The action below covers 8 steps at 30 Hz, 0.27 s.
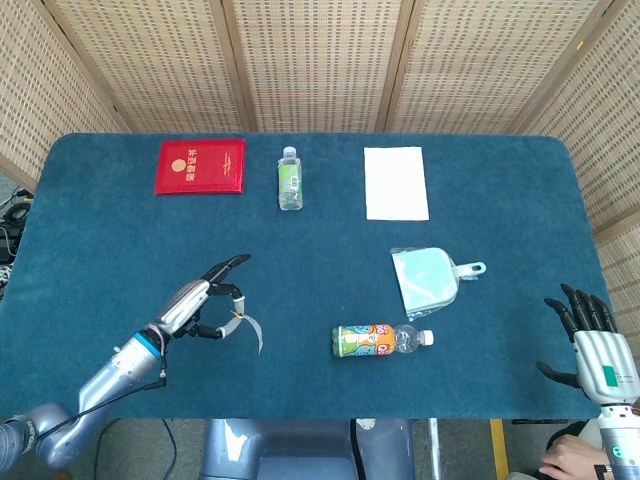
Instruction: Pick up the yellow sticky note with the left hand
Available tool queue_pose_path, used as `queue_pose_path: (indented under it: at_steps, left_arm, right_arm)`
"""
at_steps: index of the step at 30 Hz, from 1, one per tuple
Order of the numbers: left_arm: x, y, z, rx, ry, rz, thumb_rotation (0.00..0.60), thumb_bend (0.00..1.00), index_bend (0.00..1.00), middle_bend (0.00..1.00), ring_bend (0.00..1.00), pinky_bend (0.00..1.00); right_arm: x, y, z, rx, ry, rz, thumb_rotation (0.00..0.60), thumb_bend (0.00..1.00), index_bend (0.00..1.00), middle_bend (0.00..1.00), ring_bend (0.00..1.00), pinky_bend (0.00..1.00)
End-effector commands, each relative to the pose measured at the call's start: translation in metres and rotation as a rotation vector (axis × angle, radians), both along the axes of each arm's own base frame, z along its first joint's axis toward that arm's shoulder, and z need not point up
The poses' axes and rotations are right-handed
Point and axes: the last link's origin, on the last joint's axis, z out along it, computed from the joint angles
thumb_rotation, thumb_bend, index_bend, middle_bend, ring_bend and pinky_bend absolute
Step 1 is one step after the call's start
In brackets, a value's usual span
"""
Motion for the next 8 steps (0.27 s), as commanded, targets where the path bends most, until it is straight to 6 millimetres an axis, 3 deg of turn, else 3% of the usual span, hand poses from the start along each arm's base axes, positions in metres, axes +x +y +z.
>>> queue_pose_path:
  at_steps: [1, 8]
  left_arm:
    - [0.022, 0.005, -0.014, -0.117, -0.13, 0.029, 0.6, 0.45, 0.71, 0.0, 0.0, 0.0]
    - [0.035, 0.006, -0.024, -0.199, -0.148, 0.026, 0.6, 0.45, 0.72, 0.0, 0.0, 0.0]
  right_arm:
    - [0.0, 0.0, 0.001, -0.002, 0.0, -0.001, 0.6, 0.0, 0.15, 0.0, 0.0, 0.0]
    - [-0.001, 0.0, 0.002, -0.005, -0.001, -0.005, 0.6, 0.0, 0.15, 0.0, 0.0, 0.0]
